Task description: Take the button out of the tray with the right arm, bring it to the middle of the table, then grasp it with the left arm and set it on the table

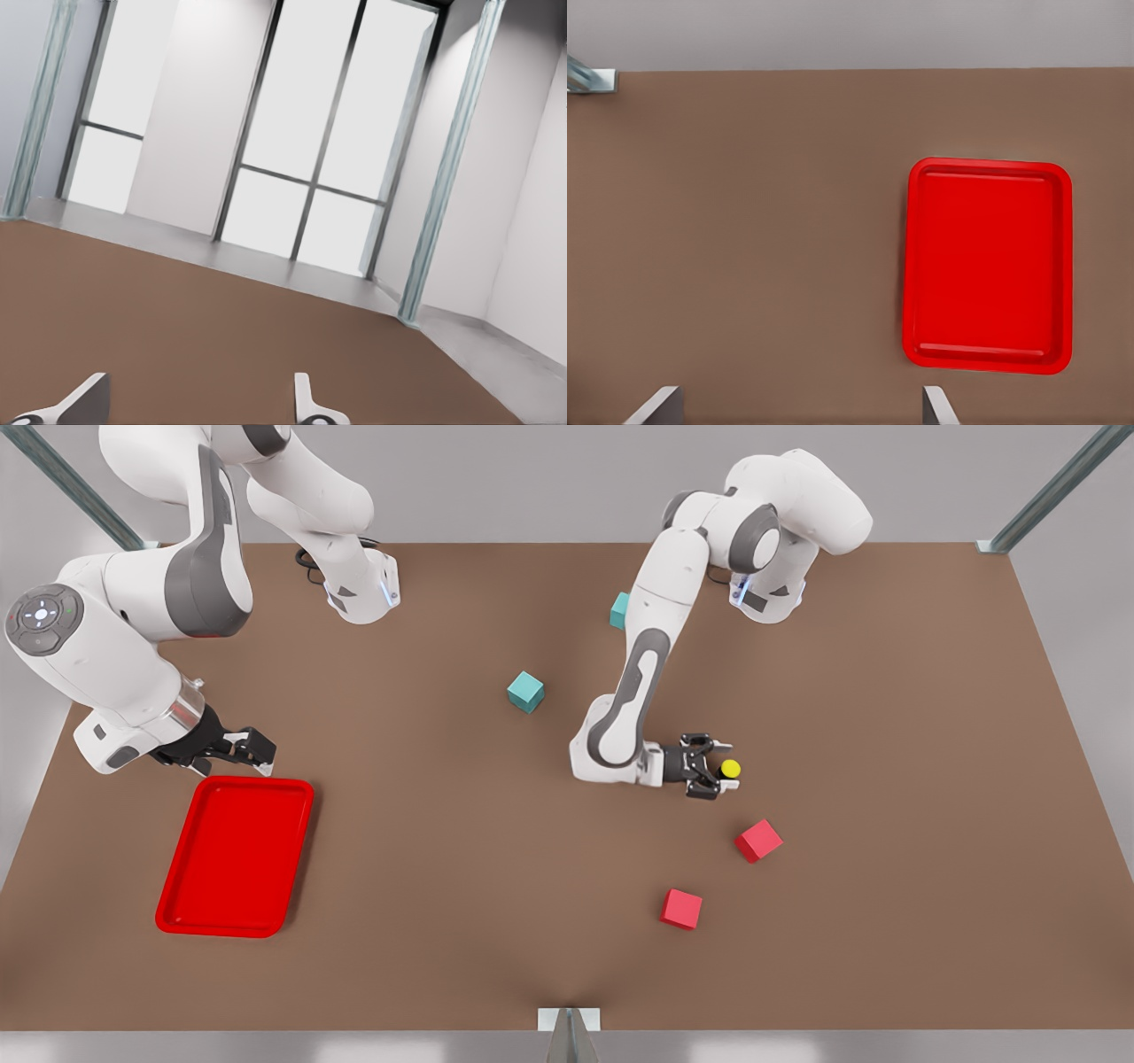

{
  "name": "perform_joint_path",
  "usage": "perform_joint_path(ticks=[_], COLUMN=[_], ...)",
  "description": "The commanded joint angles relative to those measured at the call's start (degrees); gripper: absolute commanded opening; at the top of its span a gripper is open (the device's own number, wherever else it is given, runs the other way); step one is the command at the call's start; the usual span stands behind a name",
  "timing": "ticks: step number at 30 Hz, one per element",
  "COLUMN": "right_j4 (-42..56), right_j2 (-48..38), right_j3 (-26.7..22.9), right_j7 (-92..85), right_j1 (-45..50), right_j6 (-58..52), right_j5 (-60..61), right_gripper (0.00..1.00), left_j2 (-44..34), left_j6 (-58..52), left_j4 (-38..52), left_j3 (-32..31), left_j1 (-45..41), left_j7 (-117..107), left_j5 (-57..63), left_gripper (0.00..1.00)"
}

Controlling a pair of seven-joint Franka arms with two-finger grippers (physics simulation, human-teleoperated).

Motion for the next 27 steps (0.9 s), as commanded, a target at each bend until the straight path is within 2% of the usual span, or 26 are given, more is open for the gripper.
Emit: perform_joint_path(ticks=[1, 2, 3, 4, 6, 8, 9, 10, 11, 14, 27], right_j4=[0.08, 0.08, 0.08, 0.08, 0.08, 0.08, 0.08, 0.08, 0.08, 0.08, 0.0], right_j2=[-0.12, -0.03, -0.12, -0.03, -0.03, -0.03, -0.12, -0.03, -0.03, -0.03, -0.12], right_j3=[0.04, 0.04, 0.04, 0.04, 0.04, 0.04, 0.04, 0.04, 0.04, 0.04, 0.04], right_j7=[-0.03, -0.12, -0.12, -0.03, -0.12, -0.12, -0.12, -0.12, -0.03, -0.03, -0.21], right_j1=[-0.07, -0.16, -0.07, -0.07, -0.16, -0.33, -0.33, -0.25, -0.24, -0.07, -0.33], right_j6=[-0.02, -0.02, -0.02, -0.02, -0.02, -0.02, -0.02, -0.02, -0.02, -0.02, -0.89], right_j5=[0.04, 0.04, 0.04, 0.04, 0.04, 0.04, 0.04, 0.04, 0.04, 0.04, 0.04], right_gripper=[1.0, 1.0, 1.0, 1.0, 1.0, 1.0, 1.0, 1.0, 1.0, 1.0, 1.0], left_j2=[-3.77, -8.85, -9.31, -10.28, -16.69, -26.35, -32.76, -41.3, -44.28, -54.14, -53.43], left_j6=[-8.3, -5.5, 1.45, 4.53, 2.52, -6.26, -7.59, -7.24, -6.8, 7.43, 8.58], left_j4=[0.19, 3.51, 14.51, 18.03, 19.18, 19.35, 20.06, 16.63, 14.88, -3.23, -3.94], left_j3=[0.03, 0.03, 0.12, 0.2, 0.29, 4.5, 4.16, -6.1, -14.62, -17.28, -17.37], left_j1=[-1.86, -1.35, 6.2, 11.39, 22.21, 24.33, 24.5, 29.93, 35.73, 39.61, 40.32], left_j7=[86.31, 110.97, 125.55, 133.2, 149.37, 153.6, 153.69, 153.52, 153.43, 154.04, 155.18], left_j5=[3.77, -1.46, -21.86, -38.39, -56.78, -56.26, -53.28, -46.25, -41.41, -40.88, -41.14], left_gripper=[1.0, 1.0, 1.0, 1.0, 1.0, 1.0, 1.0, 1.0, 1.0, 1.0, 1.0])
